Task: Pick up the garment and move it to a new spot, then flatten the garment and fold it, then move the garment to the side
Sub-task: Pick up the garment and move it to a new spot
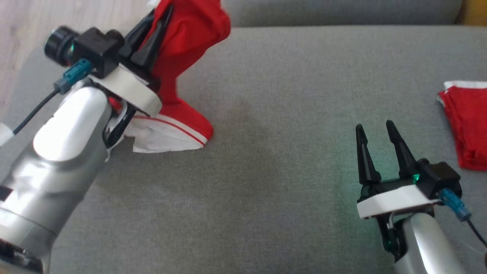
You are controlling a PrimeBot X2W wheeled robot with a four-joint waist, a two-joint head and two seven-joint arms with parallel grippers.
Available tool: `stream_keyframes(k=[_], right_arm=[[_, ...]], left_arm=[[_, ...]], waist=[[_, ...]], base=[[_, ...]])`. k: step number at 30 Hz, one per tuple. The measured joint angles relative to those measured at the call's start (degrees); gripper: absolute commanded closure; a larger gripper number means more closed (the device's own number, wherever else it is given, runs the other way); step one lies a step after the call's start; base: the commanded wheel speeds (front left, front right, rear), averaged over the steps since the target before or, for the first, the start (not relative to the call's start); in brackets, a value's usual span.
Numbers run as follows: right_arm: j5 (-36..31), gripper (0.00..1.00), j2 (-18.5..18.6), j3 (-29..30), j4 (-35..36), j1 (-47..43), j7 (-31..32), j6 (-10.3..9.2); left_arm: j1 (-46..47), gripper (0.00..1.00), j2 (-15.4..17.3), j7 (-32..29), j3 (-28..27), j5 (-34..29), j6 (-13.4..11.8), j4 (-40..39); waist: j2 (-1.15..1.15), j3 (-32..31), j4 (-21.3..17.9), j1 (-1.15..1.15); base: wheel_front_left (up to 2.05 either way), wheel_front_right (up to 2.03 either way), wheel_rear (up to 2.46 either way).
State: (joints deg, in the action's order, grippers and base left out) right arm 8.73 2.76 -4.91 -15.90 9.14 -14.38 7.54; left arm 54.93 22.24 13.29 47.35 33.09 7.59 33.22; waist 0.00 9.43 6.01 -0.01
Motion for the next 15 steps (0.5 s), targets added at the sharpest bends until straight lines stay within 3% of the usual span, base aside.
stream_keyframes(k=[6,10,15], right_arm=[[1.2,0.0,0.0,-0.3,-0.3,-1.0,0.0,0.0],[1.9,0.0,0.0,-0.5,-0.3,-2.8,0.0,0.0],[2.2,0.0,0.0,-0.7,-0.3,-3.0,0.0,0.0]], left_arm=[[0.4,1.0,1.2,1.0,-0.3,-2.0,-0.6,-8.2],[0.2,1.0,2.8,1.2,-1.1,-2.5,-2.4,-13.6],[0.2,1.0,3.0,1.1,-1.0,-2.9,-2.6,-16.7]], waist=[[0.0,-3.6,-0.1,0.0],[0.0,-5.8,-1.1,-0.01],[0.0,-6.3,-2.7,0.0]], base=[[0.0,0.0,0.0],[0.0,0.0,0.0],[0.0,0.0,0.0]])
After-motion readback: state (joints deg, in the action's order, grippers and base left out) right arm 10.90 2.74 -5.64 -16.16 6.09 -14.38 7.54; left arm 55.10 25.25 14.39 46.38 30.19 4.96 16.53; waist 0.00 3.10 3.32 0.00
